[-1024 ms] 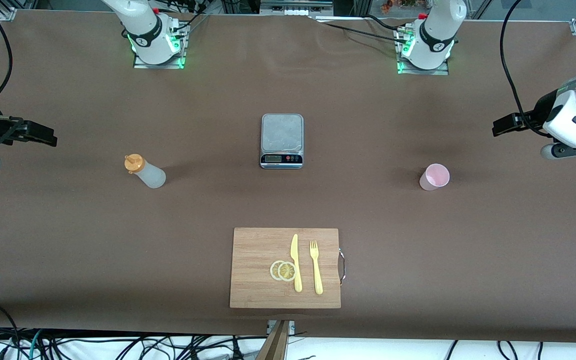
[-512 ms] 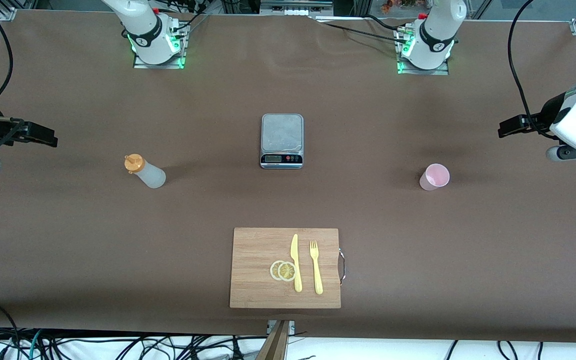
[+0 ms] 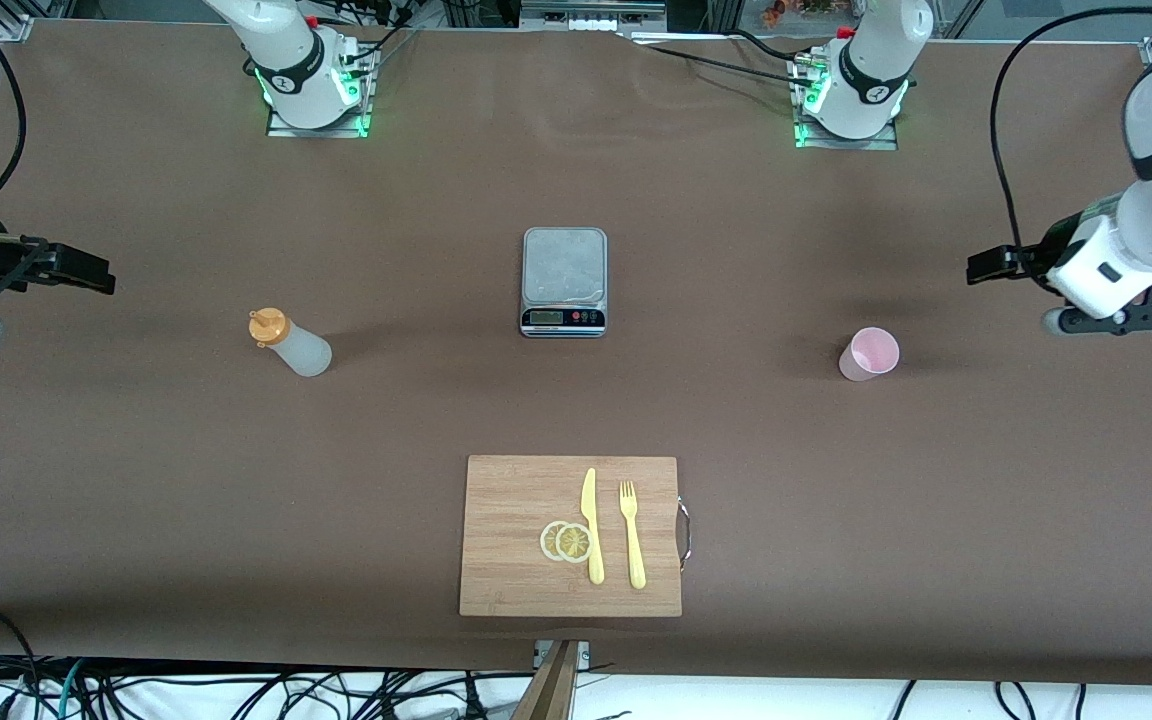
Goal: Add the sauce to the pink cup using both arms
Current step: 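Move the left gripper toward the pink cup, then lower the left gripper around the pink cup and close it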
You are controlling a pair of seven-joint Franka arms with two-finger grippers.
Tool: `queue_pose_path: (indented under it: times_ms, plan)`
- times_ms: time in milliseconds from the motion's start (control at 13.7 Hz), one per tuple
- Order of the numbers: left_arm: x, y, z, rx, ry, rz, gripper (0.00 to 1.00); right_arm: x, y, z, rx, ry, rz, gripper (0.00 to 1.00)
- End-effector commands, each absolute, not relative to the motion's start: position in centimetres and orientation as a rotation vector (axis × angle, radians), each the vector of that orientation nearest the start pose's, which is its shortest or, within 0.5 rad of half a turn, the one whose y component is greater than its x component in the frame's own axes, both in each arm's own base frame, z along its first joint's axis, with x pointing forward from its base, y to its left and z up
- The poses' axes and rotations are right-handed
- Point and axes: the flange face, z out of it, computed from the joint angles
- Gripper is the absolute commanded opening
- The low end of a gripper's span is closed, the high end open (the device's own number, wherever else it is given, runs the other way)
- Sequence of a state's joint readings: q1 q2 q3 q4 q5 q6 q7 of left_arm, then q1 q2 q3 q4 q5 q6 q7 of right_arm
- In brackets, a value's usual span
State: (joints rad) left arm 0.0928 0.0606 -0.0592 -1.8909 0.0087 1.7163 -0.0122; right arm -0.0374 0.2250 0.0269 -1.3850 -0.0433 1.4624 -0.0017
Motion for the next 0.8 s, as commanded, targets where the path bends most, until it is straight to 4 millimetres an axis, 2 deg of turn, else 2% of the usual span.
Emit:
queue_pose_path:
  times_ms: [0,146,292,439,585,731]
  plan:
    - [53.7,2.0,40.7,-3.149,-0.016,0.309,1.0,61.0,-1.5,57.5,-3.167,0.003,0.227,1.0]
    - [53.3,2.0,37.0,-3.153,-0.018,0.251,1.0,61.0,-1.8,57.6,-3.164,0.018,0.224,1.0]
    - [54.0,1.5,34.1,-3.154,-0.007,0.275,1.0,61.1,-1.9,57.5,-3.163,0.018,0.227,1.0]
    - [54.7,1.2,32.0,-3.157,-0.011,0.261,1.0,61.1,-1.9,57.5,-3.164,0.02,0.224,1.0]
    - [55.0,-0.4,30.4,-3.156,0.016,0.259,1.0,61.1,-1.9,57.5,-3.163,0.015,0.227,1.0]
    - [54.9,-0.6,29.1,-3.149,0.029,0.289,1.0,61.1,-1.9,57.5,-3.163,0.01,0.224,1.0]
